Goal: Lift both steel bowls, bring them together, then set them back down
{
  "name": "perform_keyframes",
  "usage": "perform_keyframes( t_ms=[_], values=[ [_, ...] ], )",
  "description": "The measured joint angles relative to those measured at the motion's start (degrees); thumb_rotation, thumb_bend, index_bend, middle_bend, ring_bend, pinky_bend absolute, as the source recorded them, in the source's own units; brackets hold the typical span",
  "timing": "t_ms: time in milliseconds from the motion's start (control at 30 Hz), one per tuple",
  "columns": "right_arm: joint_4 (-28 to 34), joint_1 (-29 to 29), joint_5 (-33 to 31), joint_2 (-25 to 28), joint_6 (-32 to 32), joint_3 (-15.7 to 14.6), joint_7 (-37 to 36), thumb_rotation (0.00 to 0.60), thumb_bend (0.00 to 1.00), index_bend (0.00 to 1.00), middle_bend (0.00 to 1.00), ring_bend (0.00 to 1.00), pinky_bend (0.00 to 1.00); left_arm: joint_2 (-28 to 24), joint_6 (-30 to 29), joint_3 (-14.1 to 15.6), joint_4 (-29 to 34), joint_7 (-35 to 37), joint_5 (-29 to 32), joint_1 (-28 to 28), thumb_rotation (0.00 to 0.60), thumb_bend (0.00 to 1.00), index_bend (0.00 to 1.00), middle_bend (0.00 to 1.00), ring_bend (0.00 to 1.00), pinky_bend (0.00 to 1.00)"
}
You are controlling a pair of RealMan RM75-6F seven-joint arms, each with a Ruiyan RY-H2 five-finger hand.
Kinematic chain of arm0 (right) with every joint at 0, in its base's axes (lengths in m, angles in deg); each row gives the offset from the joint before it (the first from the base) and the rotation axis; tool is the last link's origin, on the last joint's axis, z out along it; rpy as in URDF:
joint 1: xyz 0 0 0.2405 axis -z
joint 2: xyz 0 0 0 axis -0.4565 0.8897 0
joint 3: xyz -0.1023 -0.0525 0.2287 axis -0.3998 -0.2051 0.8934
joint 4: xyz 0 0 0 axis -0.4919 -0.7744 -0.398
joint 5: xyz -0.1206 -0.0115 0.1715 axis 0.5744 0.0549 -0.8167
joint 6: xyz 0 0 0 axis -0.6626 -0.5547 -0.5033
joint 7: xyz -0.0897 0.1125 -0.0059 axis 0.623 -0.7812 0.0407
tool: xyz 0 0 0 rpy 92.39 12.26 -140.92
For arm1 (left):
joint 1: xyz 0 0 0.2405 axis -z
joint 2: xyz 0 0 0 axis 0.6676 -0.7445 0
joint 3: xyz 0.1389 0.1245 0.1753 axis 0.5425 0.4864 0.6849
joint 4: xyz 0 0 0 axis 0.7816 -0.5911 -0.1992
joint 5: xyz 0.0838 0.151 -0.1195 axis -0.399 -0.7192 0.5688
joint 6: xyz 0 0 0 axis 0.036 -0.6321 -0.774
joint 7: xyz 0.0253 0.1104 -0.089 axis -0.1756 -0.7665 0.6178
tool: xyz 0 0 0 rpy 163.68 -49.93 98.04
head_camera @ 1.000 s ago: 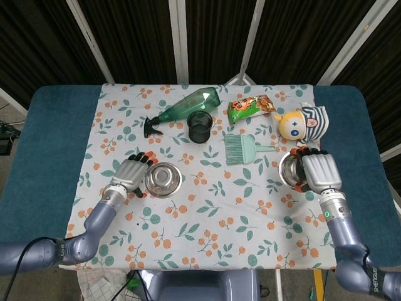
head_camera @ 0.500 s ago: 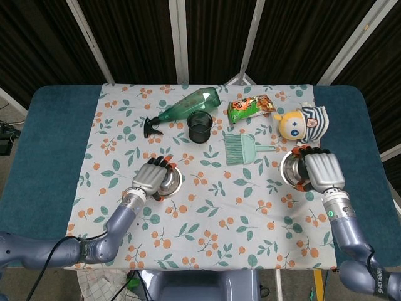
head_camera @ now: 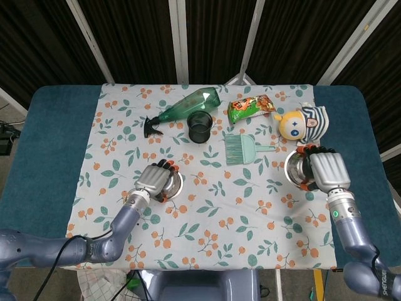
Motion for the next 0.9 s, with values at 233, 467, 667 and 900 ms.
perform_keyframes(
  t_ms=[233, 467, 667, 900],
  values=[
    [-0.1, 0.2, -0.1, -0.1, -0.2, 0.0, -0.3, 0.600, 0.15, 0.29, 0.27, 0.36, 0.29, -0.3, -0.7, 0.5, 0.4, -0.1, 0.0, 0.1, 0.600, 0.16, 0.24, 0.18, 0.11, 0.30],
    [-0.2, 0.2, 0.0, -0.2, -0.1, 0.0, -0.6, 0.600, 0.15, 0.30, 0.27, 0.36, 0.29, -1.2, -1.5, 1.4, 1.1, -0.7, 0.0, 0.2, 0.600, 0.17, 0.42, 0.28, 0.17, 0.34],
    [-0.6, 0.2, 0.0, -0.4, -0.1, 0.1, -0.9, 0.600, 0.15, 0.30, 0.27, 0.36, 0.29, -1.6, -3.0, 1.5, 1.3, -0.4, -1.8, 0.0, 0.600, 0.18, 0.48, 0.38, 0.24, 0.40],
    [-1.1, 0.1, 0.5, -1.3, 0.0, 0.2, -1.3, 0.600, 0.15, 0.30, 0.27, 0.36, 0.29, -2.5, -6.2, 1.2, 2.0, 2.4, -6.2, -1.4, 0.600, 0.18, 0.48, 0.40, 0.36, 0.48]
  ],
)
